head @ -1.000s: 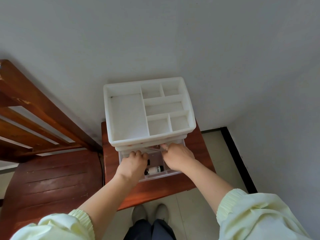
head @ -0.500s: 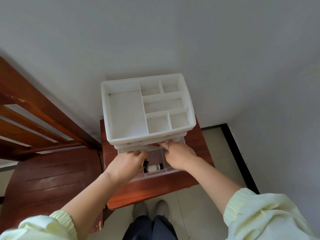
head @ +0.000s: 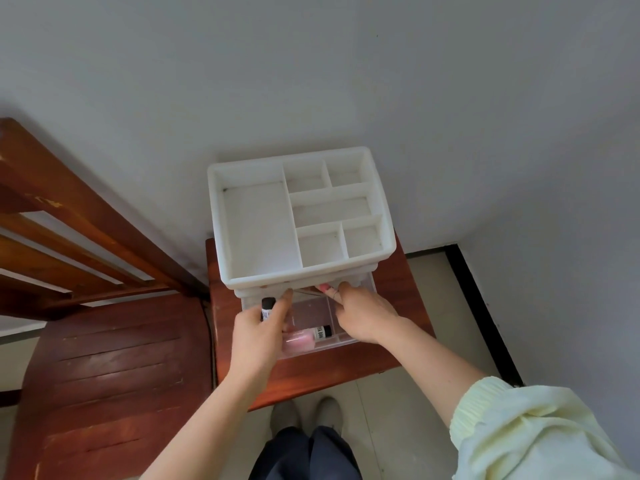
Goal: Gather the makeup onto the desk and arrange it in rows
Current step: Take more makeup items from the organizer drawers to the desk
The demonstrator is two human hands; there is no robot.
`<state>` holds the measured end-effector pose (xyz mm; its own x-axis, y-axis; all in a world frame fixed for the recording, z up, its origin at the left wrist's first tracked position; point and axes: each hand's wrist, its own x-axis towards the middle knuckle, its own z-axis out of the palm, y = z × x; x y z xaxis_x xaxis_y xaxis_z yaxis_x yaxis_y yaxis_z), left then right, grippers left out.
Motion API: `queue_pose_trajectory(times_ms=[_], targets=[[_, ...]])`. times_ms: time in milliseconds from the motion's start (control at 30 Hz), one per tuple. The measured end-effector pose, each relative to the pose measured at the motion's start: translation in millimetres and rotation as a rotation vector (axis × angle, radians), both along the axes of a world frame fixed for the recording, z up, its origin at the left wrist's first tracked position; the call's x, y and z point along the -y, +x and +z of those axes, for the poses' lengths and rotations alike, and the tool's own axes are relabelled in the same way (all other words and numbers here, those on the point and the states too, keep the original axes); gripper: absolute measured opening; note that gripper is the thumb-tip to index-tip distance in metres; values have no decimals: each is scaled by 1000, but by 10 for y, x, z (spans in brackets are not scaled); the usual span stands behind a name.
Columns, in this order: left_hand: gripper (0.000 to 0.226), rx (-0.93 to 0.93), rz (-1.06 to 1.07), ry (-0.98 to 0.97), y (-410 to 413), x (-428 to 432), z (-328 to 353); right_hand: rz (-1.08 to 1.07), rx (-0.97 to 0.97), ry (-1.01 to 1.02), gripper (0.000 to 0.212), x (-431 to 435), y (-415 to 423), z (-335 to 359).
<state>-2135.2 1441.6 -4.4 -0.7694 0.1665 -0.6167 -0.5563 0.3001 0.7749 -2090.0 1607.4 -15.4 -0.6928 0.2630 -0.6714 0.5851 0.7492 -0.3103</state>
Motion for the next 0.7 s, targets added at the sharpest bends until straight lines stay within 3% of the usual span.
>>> queue_pose_trajectory(times_ms=[100, 167, 300, 500, 600, 700], targets=[[35, 468, 152, 253, 114, -29, 154, -12, -1, -18, 32, -20, 2, 6], [41, 682, 206, 374, 162, -3, 232, -18, -1, -41, 35, -16, 11, 21], [45, 794, 78, 546, 196, 49, 229, -32, -5, -94, 42, -25, 31, 39], [40, 448, -273, 366, 93, 122, 235, 46, -27, -1, 35, -10, 62, 89], [26, 46, -468, -59, -26, 106, 67, 126, -48, 139, 29, 39, 94, 92], [37, -456, -806, -454, -114, 76, -176, 268, -66, 283, 22, 101, 78, 44]])
